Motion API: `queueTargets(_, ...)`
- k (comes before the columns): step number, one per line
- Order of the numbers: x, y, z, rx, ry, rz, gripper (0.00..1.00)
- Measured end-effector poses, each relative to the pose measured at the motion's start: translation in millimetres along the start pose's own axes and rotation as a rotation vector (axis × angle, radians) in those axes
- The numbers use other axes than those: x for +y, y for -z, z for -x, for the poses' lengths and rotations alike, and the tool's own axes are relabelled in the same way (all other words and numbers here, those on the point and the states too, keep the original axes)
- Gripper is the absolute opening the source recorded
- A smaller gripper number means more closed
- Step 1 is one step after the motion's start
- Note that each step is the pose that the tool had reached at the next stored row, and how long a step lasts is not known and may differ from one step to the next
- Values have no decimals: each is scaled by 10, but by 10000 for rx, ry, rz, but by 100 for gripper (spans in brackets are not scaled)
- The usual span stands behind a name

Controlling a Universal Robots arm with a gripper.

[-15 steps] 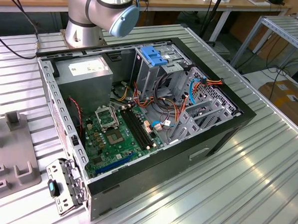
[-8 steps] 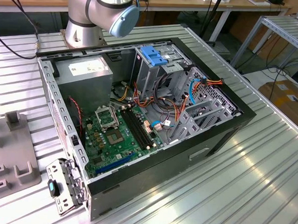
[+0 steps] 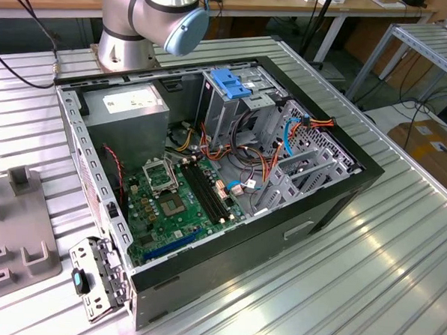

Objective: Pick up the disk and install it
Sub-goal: 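Pick up the disk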

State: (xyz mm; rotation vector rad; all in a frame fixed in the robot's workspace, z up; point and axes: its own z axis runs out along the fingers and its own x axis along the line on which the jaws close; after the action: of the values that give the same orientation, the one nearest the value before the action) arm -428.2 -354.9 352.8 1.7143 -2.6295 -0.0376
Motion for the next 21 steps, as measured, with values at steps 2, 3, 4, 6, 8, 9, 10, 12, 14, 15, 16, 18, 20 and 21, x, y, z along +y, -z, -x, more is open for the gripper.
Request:
queueTargets(2, 0, 0, 0, 0, 9, 0, 11)
queueTargets(3, 0, 0, 0, 0, 10, 1, 11)
queueTargets(4, 0, 0, 0, 1, 12, 1, 11)
queueTargets(6, 0, 0, 0, 0, 13, 0, 11)
queueTargets(8, 0, 0, 0, 1, 15, 0, 11)
queueTargets(9, 0, 0, 0, 1, 16, 1, 11)
queueTargets(10, 0, 0, 0, 1, 16, 1, 11)
queueTargets(12, 0, 0, 0, 1, 28, 1, 11)
queueTargets(14, 0, 0, 0, 2, 76, 1, 11)
queueTargets(15, 0, 0, 0, 3, 104, 1, 11)
queueTargets(16, 0, 0, 0, 4, 135, 1, 11)
queueTargets(18, 0, 0, 0, 4, 137, 1, 11)
queueTargets(20, 0, 0, 0, 4, 139, 1, 11)
queueTargets(21, 0, 0, 0, 4, 140, 1, 11)
